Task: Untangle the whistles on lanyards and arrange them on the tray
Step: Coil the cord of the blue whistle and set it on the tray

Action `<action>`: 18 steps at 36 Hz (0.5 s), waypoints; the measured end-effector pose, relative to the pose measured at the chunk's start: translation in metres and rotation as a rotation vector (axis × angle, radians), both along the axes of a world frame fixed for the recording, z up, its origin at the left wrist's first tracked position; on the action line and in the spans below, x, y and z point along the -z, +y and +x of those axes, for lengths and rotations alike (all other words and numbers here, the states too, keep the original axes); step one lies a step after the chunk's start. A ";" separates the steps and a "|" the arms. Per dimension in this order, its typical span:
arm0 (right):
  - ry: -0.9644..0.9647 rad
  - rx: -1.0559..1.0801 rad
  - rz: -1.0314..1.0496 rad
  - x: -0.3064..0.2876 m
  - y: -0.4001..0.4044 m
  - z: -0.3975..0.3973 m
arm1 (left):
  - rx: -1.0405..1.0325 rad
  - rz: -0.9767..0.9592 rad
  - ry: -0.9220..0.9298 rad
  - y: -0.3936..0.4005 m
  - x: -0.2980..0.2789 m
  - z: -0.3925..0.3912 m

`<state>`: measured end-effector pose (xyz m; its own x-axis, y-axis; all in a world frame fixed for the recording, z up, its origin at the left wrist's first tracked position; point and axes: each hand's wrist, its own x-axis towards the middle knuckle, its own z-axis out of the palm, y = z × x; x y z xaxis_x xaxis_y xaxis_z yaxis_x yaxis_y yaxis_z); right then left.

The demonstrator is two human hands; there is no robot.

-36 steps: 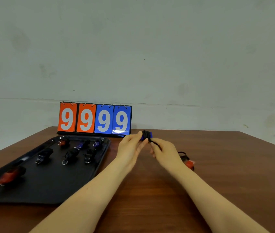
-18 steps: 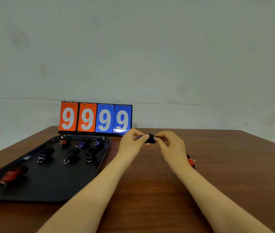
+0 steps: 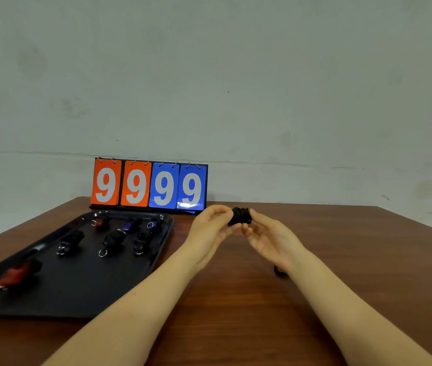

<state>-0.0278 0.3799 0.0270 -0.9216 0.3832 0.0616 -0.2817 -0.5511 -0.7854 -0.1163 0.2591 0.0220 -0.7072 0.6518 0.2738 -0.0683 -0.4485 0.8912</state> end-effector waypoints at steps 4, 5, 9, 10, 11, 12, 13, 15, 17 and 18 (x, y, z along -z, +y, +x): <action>0.021 0.025 0.057 -0.001 -0.001 -0.001 | 0.061 0.043 -0.081 0.002 0.000 0.000; 0.020 0.070 0.135 0.000 -0.002 -0.002 | 0.060 0.047 -0.096 0.002 0.000 -0.001; 0.015 0.211 0.389 0.003 -0.005 -0.004 | 0.060 0.068 -0.125 0.001 0.001 0.001; 0.007 0.230 0.457 0.003 -0.007 -0.003 | 0.059 0.069 -0.130 0.001 0.000 0.002; 0.000 0.245 0.519 0.003 -0.008 -0.003 | 0.058 0.069 -0.135 0.000 0.000 0.002; -0.009 0.259 0.568 0.004 -0.009 -0.003 | 0.053 0.069 -0.138 0.000 0.000 0.002; -0.021 0.275 0.611 0.004 -0.011 -0.003 | 0.047 0.068 -0.140 -0.001 -0.001 0.002; -0.048 0.309 0.679 0.005 -0.013 -0.005 | 0.009 0.043 -0.107 -0.001 -0.002 0.002; -0.080 0.335 0.720 0.007 -0.013 -0.006 | -0.048 -0.026 -0.009 0.000 -0.002 0.001; -0.091 0.342 0.738 0.007 -0.014 -0.006 | -0.068 -0.066 0.044 0.001 -0.001 0.001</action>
<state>-0.0343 0.3659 0.0196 -0.7748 0.5339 0.3386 -0.2581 0.2217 -0.9403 -0.1152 0.2606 0.0232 -0.7389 0.6202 0.2633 0.0001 -0.3906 0.9206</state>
